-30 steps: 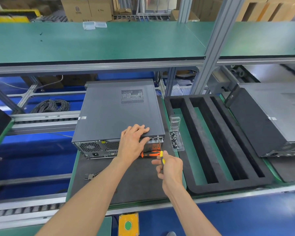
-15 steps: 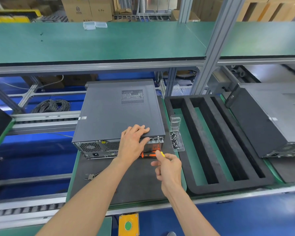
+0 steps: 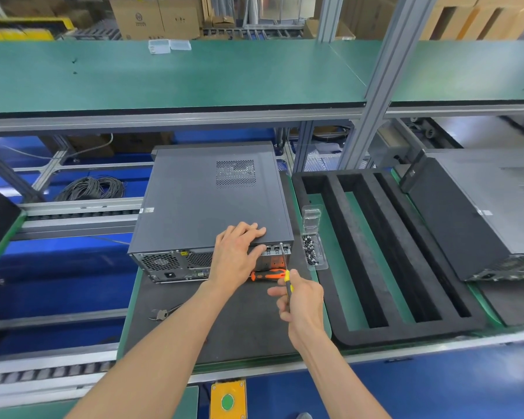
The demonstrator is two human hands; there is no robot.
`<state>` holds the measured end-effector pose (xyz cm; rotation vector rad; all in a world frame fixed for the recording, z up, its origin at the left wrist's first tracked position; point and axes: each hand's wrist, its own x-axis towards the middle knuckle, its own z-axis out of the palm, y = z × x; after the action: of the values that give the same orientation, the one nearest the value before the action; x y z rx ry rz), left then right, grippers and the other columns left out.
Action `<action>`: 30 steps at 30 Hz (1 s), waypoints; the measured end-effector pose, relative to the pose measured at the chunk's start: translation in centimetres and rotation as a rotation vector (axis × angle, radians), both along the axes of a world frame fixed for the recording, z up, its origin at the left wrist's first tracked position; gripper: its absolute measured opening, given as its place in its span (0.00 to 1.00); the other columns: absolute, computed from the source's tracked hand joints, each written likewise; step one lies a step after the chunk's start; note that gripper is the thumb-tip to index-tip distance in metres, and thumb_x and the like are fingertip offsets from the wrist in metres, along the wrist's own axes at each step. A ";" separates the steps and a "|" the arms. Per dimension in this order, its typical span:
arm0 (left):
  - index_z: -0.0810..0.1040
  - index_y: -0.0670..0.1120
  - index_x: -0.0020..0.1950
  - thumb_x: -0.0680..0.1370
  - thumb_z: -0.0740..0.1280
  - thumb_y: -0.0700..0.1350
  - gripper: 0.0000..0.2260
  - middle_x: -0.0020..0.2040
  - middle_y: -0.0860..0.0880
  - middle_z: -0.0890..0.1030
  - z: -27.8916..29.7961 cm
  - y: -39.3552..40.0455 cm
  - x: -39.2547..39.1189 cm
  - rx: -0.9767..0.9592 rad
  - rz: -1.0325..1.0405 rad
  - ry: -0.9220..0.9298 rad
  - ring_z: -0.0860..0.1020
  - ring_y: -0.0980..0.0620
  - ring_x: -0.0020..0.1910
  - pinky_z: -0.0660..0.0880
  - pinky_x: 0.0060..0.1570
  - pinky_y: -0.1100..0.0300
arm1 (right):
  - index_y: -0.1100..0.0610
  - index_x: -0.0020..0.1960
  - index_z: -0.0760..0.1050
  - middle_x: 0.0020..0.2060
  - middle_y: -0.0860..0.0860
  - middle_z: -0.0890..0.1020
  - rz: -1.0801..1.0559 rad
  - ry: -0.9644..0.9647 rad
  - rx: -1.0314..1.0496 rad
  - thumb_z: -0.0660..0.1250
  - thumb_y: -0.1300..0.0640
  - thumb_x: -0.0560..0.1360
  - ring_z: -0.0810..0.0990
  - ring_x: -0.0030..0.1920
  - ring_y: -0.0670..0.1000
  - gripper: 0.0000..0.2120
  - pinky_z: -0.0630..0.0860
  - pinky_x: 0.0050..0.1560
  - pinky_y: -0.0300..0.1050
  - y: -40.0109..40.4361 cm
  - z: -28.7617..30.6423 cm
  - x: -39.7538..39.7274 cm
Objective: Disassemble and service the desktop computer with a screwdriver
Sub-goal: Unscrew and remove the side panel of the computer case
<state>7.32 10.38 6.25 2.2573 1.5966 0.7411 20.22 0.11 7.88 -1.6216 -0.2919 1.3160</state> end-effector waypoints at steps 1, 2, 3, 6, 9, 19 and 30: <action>0.77 0.54 0.68 0.80 0.68 0.51 0.17 0.62 0.56 0.77 0.0 0.0 0.0 0.002 0.001 0.002 0.72 0.54 0.60 0.63 0.65 0.53 | 0.61 0.52 0.78 0.34 0.57 0.86 0.006 -0.021 0.007 0.64 0.51 0.83 0.71 0.22 0.46 0.12 0.63 0.21 0.38 0.0 -0.1 0.0; 0.77 0.54 0.68 0.79 0.68 0.51 0.17 0.62 0.56 0.77 0.0 0.0 0.0 0.005 0.001 0.002 0.72 0.54 0.60 0.63 0.65 0.53 | 0.58 0.53 0.77 0.34 0.56 0.86 0.012 -0.042 0.013 0.67 0.52 0.81 0.71 0.23 0.46 0.09 0.64 0.21 0.38 -0.1 -0.1 -0.1; 0.77 0.54 0.68 0.79 0.68 0.51 0.17 0.62 0.57 0.77 -0.1 0.0 0.0 0.009 0.002 0.001 0.72 0.54 0.60 0.63 0.65 0.53 | 0.56 0.54 0.76 0.34 0.55 0.86 0.015 -0.056 0.021 0.70 0.52 0.79 0.71 0.23 0.45 0.09 0.66 0.22 0.38 -0.1 -0.1 -0.1; 0.77 0.54 0.68 0.79 0.68 0.51 0.17 0.62 0.57 0.77 -0.2 0.1 0.1 0.010 0.001 -0.004 0.71 0.54 0.59 0.63 0.64 0.54 | 0.55 0.54 0.74 0.34 0.57 0.85 -0.006 -0.006 0.027 0.67 0.49 0.81 0.70 0.22 0.47 0.09 0.63 0.21 0.38 -0.1 0.0 -0.1; 0.77 0.54 0.68 0.80 0.67 0.52 0.17 0.62 0.56 0.77 -0.1 0.0 0.1 0.007 0.004 -0.007 0.71 0.54 0.60 0.63 0.65 0.53 | 0.60 0.53 0.77 0.34 0.58 0.86 -0.016 0.011 -0.010 0.60 0.50 0.84 0.71 0.23 0.47 0.14 0.62 0.21 0.38 0.0 -0.2 0.2; 0.79 0.51 0.65 0.81 0.65 0.52 0.14 0.61 0.54 0.77 0.7 -0.7 1.1 0.011 0.044 -0.016 0.72 0.52 0.60 0.64 0.65 0.52 | 0.63 0.52 0.77 0.35 0.60 0.85 0.015 0.020 0.010 0.60 0.52 0.84 0.69 0.22 0.47 0.16 0.60 0.20 0.39 0.1 -0.1 0.6; 0.84 0.46 0.40 0.78 0.66 0.43 0.10 0.34 0.51 0.85 1.4 -3.4 4.7 -0.559 0.370 -0.674 0.83 0.50 0.39 0.79 0.37 0.58 | 0.62 0.52 0.79 0.35 0.59 0.85 0.016 -0.033 0.019 0.60 0.50 0.84 0.71 0.23 0.48 0.16 0.62 0.21 0.39 0.2 -0.7 0.1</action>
<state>12.02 6.99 7.64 1.1663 1.6045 0.8775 20.33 0.27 7.23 -1.6295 -0.3366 1.2956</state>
